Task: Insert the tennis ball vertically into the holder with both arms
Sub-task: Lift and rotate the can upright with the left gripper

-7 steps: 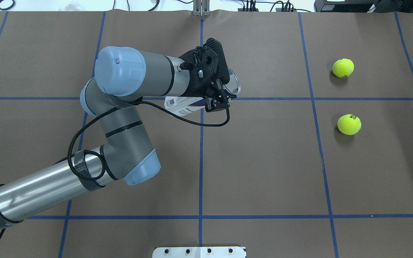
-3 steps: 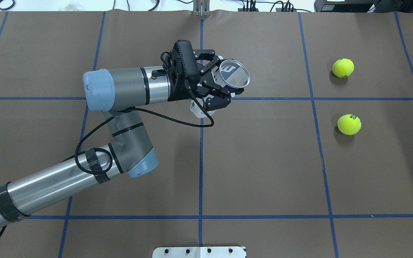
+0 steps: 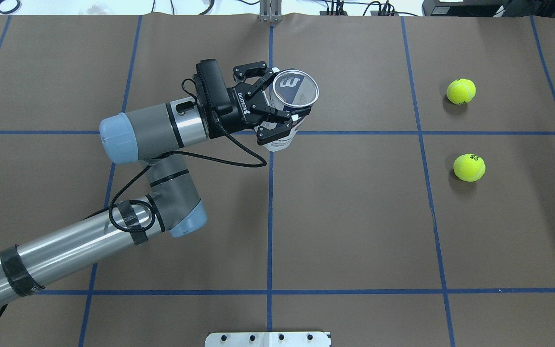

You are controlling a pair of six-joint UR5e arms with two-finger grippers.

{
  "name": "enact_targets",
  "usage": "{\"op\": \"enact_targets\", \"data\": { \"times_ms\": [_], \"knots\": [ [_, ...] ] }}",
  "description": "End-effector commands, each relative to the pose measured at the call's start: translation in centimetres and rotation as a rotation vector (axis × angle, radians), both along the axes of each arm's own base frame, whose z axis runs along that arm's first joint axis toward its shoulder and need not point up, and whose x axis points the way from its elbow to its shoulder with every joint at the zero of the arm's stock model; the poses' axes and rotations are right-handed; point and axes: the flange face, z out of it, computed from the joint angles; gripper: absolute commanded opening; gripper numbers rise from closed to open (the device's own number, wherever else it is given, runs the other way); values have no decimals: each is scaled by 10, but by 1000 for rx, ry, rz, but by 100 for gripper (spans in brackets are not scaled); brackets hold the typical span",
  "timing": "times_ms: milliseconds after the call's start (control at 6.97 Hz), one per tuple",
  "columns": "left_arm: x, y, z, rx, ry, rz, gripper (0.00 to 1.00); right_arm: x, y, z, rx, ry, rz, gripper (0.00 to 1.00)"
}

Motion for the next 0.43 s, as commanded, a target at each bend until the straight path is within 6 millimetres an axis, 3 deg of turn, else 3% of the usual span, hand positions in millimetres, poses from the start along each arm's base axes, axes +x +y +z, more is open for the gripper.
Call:
{"op": "enact_targets", "data": {
  "times_ms": [0, 287],
  "knots": [
    [4, -10, 33, -32, 47, -52, 67, 0, -7, -8, 16, -3, 0, 100],
    [19, -14, 53, -133, 51, -37, 67, -1, -8, -9, 19, -4, 0, 100]
  ]
}}
